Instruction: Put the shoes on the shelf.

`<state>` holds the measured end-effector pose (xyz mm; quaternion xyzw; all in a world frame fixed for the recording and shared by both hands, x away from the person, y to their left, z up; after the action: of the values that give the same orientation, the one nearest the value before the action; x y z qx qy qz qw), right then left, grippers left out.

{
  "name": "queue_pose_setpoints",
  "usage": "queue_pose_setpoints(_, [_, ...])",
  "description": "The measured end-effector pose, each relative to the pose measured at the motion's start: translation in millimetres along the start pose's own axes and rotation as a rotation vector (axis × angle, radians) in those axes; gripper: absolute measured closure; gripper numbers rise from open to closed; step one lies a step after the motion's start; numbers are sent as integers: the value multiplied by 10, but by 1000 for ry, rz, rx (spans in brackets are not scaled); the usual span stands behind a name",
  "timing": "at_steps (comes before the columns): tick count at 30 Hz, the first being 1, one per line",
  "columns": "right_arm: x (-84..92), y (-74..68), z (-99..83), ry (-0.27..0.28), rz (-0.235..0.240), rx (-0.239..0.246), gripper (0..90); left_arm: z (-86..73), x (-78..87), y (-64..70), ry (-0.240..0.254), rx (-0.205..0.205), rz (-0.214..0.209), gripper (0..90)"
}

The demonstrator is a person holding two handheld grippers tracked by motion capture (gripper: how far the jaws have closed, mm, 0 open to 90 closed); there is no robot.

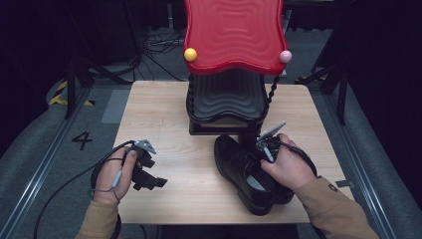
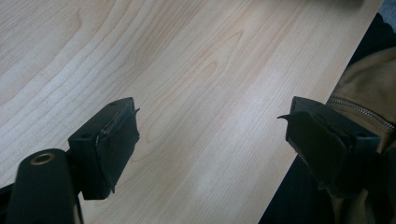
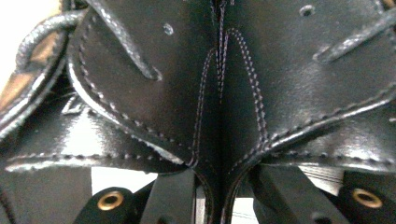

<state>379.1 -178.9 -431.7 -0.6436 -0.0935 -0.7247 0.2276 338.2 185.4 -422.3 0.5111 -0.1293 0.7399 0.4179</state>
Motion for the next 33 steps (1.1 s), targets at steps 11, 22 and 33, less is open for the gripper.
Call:
queue_pose_setpoints(11, [500, -89, -198, 0, -18, 12, 822, -14, 35, -3, 7, 5, 4, 176])
queue_pose_setpoints(22, [964, -35, -278, 24, -17, -1, 822, -21, 61, -3, 11, 3, 10, 176])
queue_pose_setpoints(33, [1398, -37, -255, 49, 10, -6, 822, -44, 77, 4, 14, 7, 8, 175])
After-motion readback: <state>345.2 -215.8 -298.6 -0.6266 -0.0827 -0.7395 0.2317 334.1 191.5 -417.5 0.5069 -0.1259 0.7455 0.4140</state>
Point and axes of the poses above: each handheld gripper's, and its own axes: x roughly backward along the jaws, z roughly out of its top, y roughly to its right, the point moved 4 cm from there along -x, roughly forward along the jaws, and after that the axes turned 1 degree about x, right-handed, at the moved point
